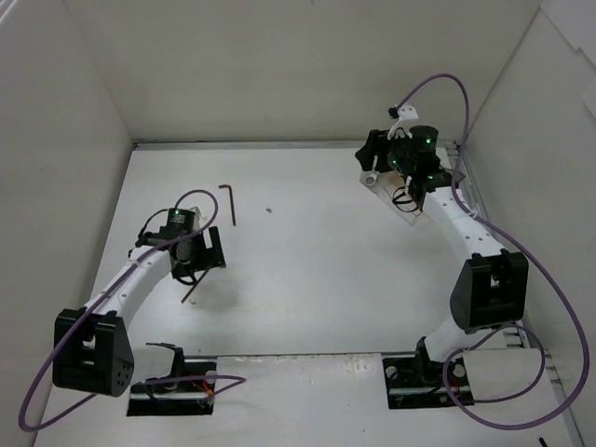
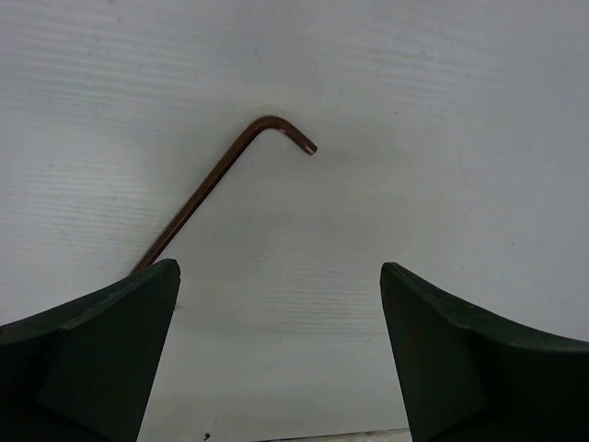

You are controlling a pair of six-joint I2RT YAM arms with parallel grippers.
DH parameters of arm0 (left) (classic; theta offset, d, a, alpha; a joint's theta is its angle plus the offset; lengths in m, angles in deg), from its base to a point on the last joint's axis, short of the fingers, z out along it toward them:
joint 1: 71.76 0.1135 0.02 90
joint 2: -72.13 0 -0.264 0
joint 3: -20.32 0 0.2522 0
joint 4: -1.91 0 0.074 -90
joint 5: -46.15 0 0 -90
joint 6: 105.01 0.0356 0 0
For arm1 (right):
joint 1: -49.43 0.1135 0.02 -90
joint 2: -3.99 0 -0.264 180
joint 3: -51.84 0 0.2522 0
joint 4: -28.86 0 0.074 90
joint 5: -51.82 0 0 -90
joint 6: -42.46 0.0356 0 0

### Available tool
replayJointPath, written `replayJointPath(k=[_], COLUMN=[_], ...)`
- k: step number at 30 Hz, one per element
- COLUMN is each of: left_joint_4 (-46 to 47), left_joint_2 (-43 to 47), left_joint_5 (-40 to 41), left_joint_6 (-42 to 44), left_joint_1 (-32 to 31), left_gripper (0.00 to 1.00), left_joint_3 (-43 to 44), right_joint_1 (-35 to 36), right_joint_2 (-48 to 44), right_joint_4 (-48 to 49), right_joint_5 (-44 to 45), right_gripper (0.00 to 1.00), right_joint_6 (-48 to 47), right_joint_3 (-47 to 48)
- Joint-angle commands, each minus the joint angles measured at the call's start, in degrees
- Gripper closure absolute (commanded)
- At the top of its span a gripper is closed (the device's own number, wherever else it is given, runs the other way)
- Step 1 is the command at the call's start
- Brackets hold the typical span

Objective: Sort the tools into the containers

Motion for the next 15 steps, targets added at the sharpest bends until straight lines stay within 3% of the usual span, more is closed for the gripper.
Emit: replayJointPath(k=[1,10,15], left_joint_4=[-1.28,-4.53,-6.29], left_joint_2=[-2.07,-11.30,-15.43], left_joint_5=[0.42,-2.47,-1.24], left_joint_6=[-0.29,7.79,9.82], left_joint_1=[0.47,4.41,4.95], left_gripper=[0.15,0.37,0.41], left_joint_3=[0.77,5.69,8.50], right_joint_1=[4.29,7.99,7.90], right_joint_2=[-3.13,-3.30,-3.13], right_joint_4=[2.28,2.36,3.24], right_joint_5=[2.06,0.91,0.12], right_gripper=[0.44,0.45,0.45], right_joint_6=[-1.33,-2.56,-2.21], right_joint_3=[-1.65,-4.11,-4.82])
